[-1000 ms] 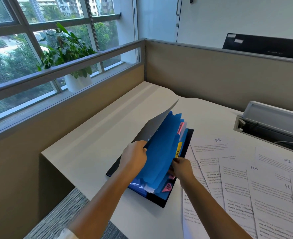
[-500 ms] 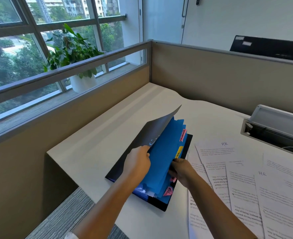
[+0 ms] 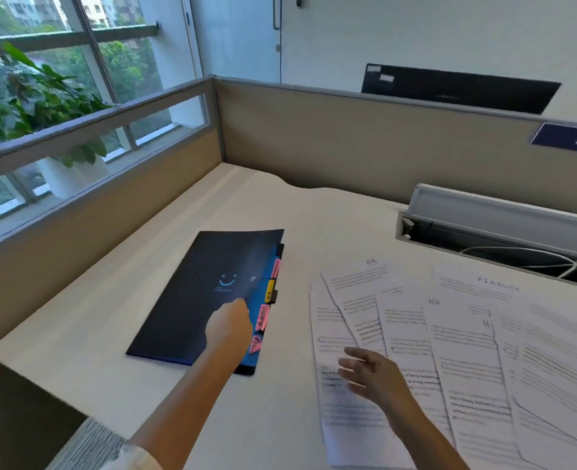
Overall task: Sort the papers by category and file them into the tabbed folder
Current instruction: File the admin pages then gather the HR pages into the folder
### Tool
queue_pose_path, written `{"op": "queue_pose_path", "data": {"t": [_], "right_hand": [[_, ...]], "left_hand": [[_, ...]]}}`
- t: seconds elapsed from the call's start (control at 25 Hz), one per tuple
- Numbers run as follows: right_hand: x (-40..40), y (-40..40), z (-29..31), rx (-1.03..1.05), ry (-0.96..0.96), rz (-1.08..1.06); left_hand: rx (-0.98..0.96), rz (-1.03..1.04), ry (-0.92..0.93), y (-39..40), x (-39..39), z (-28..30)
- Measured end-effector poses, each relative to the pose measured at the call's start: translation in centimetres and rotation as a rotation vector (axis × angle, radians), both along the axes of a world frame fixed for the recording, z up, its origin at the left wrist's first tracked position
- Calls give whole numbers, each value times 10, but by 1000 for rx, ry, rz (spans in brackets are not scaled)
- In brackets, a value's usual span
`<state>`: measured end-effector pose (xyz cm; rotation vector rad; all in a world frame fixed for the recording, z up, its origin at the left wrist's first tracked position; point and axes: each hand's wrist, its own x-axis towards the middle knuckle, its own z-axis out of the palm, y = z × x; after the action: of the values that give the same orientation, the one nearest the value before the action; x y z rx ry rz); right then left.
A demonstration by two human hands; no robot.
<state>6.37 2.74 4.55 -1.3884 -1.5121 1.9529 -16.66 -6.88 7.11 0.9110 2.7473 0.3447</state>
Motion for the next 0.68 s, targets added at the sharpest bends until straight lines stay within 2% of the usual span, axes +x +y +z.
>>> {"op": "queue_pose_path", "data": {"t": [0.2, 0.36, 0.52, 0.6, 0.68], "right_hand": [[64, -4, -9, 58, -57, -120], [114, 1, -10, 352, -262, -191], [151, 7, -5, 573, -406, -284], [164, 12, -9, 603, -454, -318], [177, 18, -14, 601, -493, -347]], "left_hand": [[-86, -187, -93, 16, 34, -34], [-33, -438, -122, 30, 87, -50], [-84, -646, -42, 39, 133, -74], [-56, -676, -12, 41, 142, -81], [-140, -682, 79, 43, 141, -89]]}}
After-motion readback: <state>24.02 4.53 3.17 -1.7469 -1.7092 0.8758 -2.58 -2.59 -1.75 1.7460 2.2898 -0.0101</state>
